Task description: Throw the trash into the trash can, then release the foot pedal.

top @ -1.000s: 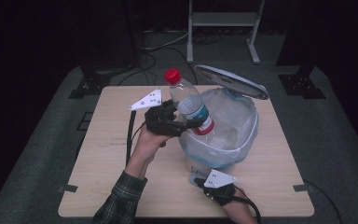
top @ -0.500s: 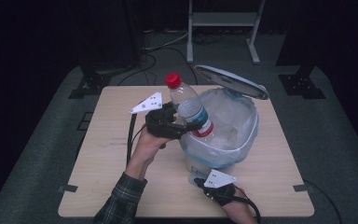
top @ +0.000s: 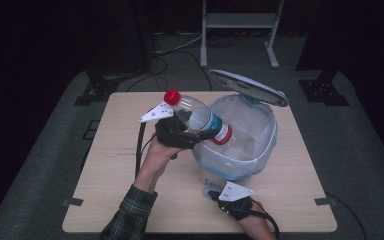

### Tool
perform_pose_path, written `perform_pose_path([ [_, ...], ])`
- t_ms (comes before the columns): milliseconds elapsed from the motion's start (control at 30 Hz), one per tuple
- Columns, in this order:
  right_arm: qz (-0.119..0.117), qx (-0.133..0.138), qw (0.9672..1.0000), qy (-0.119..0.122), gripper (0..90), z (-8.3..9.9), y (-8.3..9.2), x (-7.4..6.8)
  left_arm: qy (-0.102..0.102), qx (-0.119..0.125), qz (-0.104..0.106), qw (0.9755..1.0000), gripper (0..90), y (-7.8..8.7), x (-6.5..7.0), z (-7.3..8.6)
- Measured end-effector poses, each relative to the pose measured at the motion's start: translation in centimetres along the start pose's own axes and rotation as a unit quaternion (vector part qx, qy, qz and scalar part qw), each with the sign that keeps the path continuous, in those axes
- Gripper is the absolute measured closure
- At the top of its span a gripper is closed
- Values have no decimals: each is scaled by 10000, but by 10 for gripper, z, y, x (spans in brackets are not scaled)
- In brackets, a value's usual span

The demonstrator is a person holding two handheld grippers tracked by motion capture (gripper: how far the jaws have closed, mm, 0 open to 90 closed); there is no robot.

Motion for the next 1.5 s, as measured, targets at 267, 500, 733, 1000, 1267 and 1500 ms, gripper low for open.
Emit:
perform_pose_path([
  [267, -1, -1, 10000, 4, 900, 0, 0, 0, -17, 80, -72, 9999, 233, 3, 0, -2],
  [500, -2, -3, 10000, 0, 899, 0, 0, 0, -56, 48, -127, 9999, 233, 8, 0, -4],
  [733, -8, -15, 10000, -37, 900, 0, 0, 0, -102, -52, -213, 9997, 228, 14, 1, -5],
  [1000, -8, 2, 10000, 14, 899, 0, 0, 1, -163, -225, -346, 9990, 221, 27, 4, -5],
  [1267, -20, 44, 10000, 19, 899, 0, 1, 1, -151, -403, -580, 9974, 211, 47, 6, 2],
  [1500, -73, 137, 9999, -23, 896, -4, 7, -2, -148, -525, -823, 9951, 198, 67, 9, 13],
])
Point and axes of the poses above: each handheld gripper's, and its own axes: y roughly backward along the jaws, z roughly out of its underside, x roughly to its right, the point moved 3 cm from there along -y, roughly forward along the jaws, and after that the axes turned 3 degrees about -x, right-handed, at the moved point
